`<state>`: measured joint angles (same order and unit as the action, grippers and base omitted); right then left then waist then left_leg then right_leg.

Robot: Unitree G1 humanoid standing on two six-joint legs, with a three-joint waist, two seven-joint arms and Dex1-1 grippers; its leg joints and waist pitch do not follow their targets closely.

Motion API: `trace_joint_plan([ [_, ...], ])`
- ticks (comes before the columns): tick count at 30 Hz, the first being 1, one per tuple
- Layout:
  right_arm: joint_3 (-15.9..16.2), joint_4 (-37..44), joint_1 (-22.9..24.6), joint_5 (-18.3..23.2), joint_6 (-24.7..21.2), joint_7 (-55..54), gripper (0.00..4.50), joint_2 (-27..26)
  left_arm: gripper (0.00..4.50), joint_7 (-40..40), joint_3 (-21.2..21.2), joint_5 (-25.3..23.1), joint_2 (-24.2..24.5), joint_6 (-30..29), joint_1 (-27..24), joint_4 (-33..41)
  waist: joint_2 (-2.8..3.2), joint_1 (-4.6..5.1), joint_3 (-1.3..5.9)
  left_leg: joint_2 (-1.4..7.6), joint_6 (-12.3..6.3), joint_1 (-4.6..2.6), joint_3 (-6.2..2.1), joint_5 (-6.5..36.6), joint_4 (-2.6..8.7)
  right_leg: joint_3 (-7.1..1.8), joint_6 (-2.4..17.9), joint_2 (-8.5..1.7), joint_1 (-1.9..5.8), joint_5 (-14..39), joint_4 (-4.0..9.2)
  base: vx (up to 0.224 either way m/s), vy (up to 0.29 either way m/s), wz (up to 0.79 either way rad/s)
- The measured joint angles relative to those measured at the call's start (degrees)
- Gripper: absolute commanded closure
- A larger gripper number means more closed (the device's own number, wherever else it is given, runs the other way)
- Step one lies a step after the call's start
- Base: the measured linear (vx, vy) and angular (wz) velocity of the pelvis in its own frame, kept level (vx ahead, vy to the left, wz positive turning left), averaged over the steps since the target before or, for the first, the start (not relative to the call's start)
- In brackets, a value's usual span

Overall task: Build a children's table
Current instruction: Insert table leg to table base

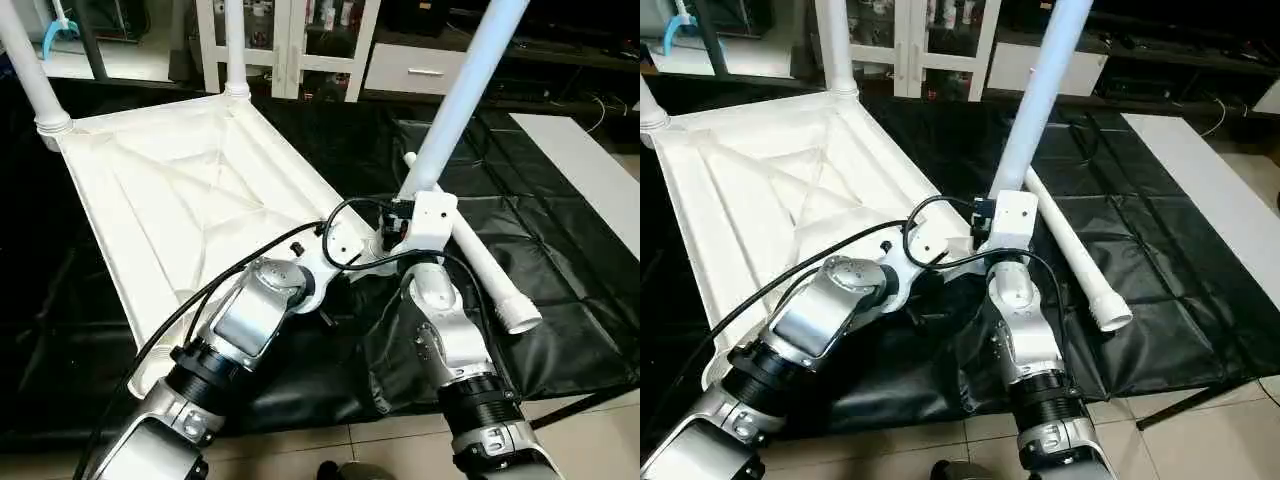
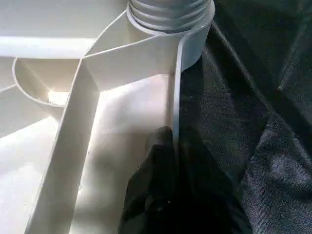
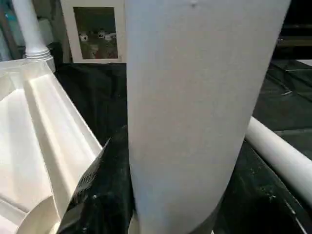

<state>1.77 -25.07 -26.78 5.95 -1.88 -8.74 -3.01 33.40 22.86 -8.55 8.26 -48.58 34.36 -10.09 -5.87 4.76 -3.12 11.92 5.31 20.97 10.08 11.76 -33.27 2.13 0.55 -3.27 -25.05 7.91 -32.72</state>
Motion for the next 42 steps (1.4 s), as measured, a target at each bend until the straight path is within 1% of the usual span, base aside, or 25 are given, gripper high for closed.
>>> trace_joint_plan([
  [1,0.0,-0.1,0.0,0.0,0.0,0.3,1.96,0.2,4.50,0.0,0.0,0.1,0.1,0.0,0.0,0.0,0.00,-0.01,0.00,0.00,0.00,0.00,0.00,0.0,-0.04,0.00,0.0,0.00,-0.01,0.0,-0.06,0.000,0.000,0.00],
  [2,0.0,-0.8,-0.1,0.0,-0.5,0.6,1.96,0.7,4.50,0.0,0.0,0.3,0.1,0.0,0.0,0.1,0.00,-0.09,0.00,0.01,0.00,0.01,0.01,0.0,-0.11,0.01,0.1,0.00,-0.01,0.0,-0.13,0.000,0.000,0.00],
  [3,0.0,-1.8,0.0,0.0,-1.1,1.1,1.79,0.8,4.50,0.0,0.0,0.7,0.1,-0.1,0.0,0.2,0.00,-0.27,0.00,0.01,0.00,0.01,0.01,0.0,-0.24,0.03,0.1,-0.01,-0.08,0.1,-0.26,0.000,0.000,0.00],
  [4,0.2,-2.3,0.4,0.1,-1.1,1.4,1.79,0.7,4.50,0.0,0.0,1.0,0.1,-0.1,0.0,0.2,0.04,-0.36,-0.03,0.01,-0.01,0.01,0.00,0.0,-0.31,0.04,0.1,-0.01,-0.15,0.1,-0.31,0.000,0.000,0.00],
  [5,0.2,-2.5,0.3,0.1,-1.2,1.4,1.79,0.7,4.50,0.0,0.0,1.1,0.2,-0.1,0.0,0.3,0.07,-0.35,-0.04,0.01,-0.01,0.05,0.01,0.0,-0.35,0.02,0.1,-0.02,-0.23,0.1,-0.35,0.000,0.000,0.00],
  [7,0.2,-2.7,0.2,0.1,-1.4,1.5,1.49,0.8,4.50,0.0,0.0,1.3,0.3,-0.2,0.0,0.3,0.05,-0.38,-0.03,0.01,-0.01,0.04,0.00,0.0,-0.40,0.04,0.1,-0.02,-0.15,0.1,-0.40,0.000,0.000,0.00],
  [13,0.2,-2.6,0.2,0.1,-2.2,1.8,0.96,0.9,4.50,0.0,0.0,1.4,0.6,-0.2,0.0,0.3,0.05,-0.37,-0.03,0.03,-0.01,0.04,-0.02,0.0,-0.59,0.03,0.2,-0.02,-0.12,0.1,-0.49,0.000,0.000,0.00],
  [14,0.2,-2.6,0.2,0.1,-2.6,1.8,0.96,0.9,4.50,0.0,0.0,1.5,0.7,-0.2,0.0,0.3,0.04,-0.37,-0.02,0.03,-0.01,0.03,-0.02,0.0,-0.59,0.03,0.2,-0.02,-0.11,0.1,-0.50,0.000,0.000,0.00],
  [15,0.2,-2.7,0.4,0.1,-3.0,2.0,0.83,0.9,4.50,0.0,0.0,1.5,0.7,-0.1,0.0,0.3,0.04,-0.39,-0.03,0.03,-0.01,0.03,-0.02,0.0,-0.61,0.04,0.2,-0.02,-0.12,0.1,-0.51,0.000,0.000,0.00],
  [21,0.9,-1.7,1.5,0.1,-5.4,5.5,0.83,1.8,4.50,0.0,0.0,2.1,1.2,0.0,0.0,0.3,0.01,-0.38,-0.01,0.04,-0.04,0.05,-0.02,0.0,-0.67,0.03,0.2,-0.02,-0.13,0.0,-0.64,0.000,0.000,0.00],
  [24,1.6,-0.3,2.8,0.3,-6.4,8.0,0.83,2.5,4.50,0.0,0.0,2.1,1.9,0.1,0.0,0.3,0.01,-0.39,-0.01,0.05,-0.04,0.06,-0.02,0.0,-0.80,0.02,0.2,-0.02,-0.13,0.0,-0.78,0.000,0.000,0.00],
  [28,2.4,0.9,3.7,0.4,-6.5,10.2,0.83,3.4,4.50,0.0,0.0,2.1,2.5,0.1,0.0,0.3,0.01,-0.51,-0.01,0.05,-0.03,0.05,-0.05,0.0,-1.12,0.02,0.2,-0.04,-0.13,0.1,-1.08,0.000,0.000,0.00],
  [34,2.5,2.3,4.5,0.4,-6.6,11.5,0.83,3.7,4.50,0.0,0.0,2.1,2.9,0.0,0.0,0.3,0.01,-0.82,-0.01,0.05,-0.02,0.07,-0.11,0.0,-1.36,0.02,0.2,-0.08,-0.15,0.1,-1.33,0.000,0.000,0.00],
  [42,2.1,3.8,4.7,0.4,-6.7,11.8,0.83,4.3,4.50,0.0,0.0,2.2,3.1,0.0,0.0,0.4,0.00,-0.89,0.00,0.04,-0.02,0.11,-0.13,0.0,-1.42,0.02,0.2,-0.07,-0.13,0.1,-1.37,0.000,0.000,0.00],
])
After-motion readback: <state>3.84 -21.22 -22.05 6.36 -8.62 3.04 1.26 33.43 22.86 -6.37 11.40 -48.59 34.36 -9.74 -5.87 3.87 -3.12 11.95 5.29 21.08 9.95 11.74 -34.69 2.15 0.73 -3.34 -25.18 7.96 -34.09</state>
